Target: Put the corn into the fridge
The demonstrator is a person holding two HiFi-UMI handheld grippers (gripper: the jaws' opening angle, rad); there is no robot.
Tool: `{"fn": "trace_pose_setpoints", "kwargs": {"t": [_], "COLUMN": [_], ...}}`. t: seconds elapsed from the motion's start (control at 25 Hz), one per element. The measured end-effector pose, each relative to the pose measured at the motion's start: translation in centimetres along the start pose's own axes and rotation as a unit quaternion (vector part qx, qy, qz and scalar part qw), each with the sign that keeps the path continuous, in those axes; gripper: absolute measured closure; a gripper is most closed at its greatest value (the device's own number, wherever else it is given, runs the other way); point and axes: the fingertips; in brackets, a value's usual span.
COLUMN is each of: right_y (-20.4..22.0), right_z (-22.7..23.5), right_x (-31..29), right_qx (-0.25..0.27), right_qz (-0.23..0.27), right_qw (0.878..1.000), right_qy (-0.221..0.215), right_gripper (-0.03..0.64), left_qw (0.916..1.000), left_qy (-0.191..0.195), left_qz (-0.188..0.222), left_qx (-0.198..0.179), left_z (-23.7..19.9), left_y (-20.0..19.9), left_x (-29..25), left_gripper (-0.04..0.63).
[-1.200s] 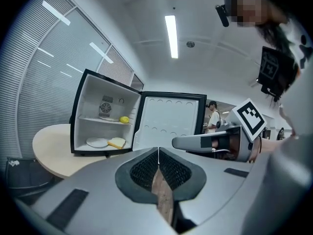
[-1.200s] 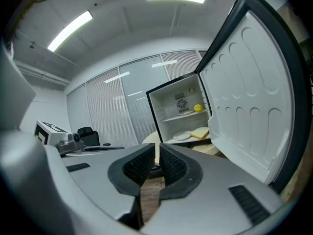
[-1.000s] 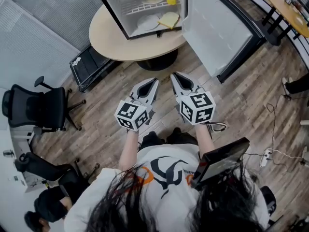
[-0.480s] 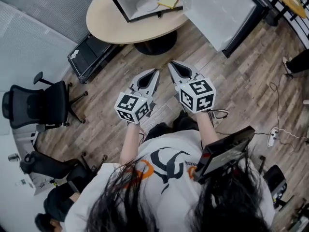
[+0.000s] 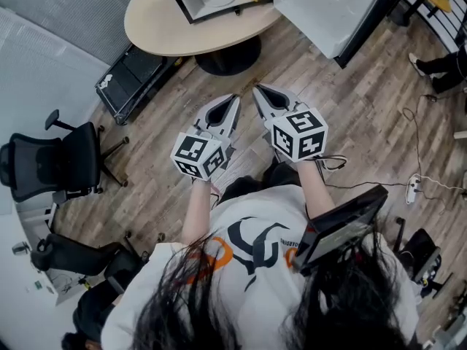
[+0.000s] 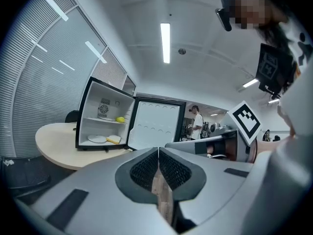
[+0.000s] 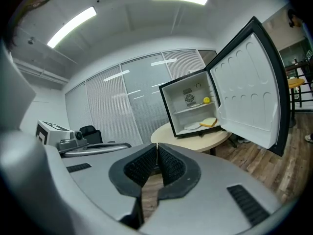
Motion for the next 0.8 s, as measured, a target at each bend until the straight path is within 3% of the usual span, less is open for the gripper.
{"fn": "trace_pose_setpoints", "kwargs": {"t": [0.8], "right_y": [1.4], "right_z": [-2.1], "right_x": [-2.1], "right_qx": [-0.012], "right_qz": [-0.005], "right_qw": [1.000], "right_qy": [-0.004], "right_gripper": [0.595], "left_qw": [0.9993], "left_qy": [-0.010], "left_qz": [0.032], "left_qx": [-0.013], "left_z": [-2.5], "left_y": [-1.0], "left_x": [2.8], "left_gripper": [0.583]}}
Point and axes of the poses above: the fingertips, and each gripper's own axes: x backward along the fingers, z to its right, y out of its underside, and after that the axes turned 13 degrees about -x, right-handed
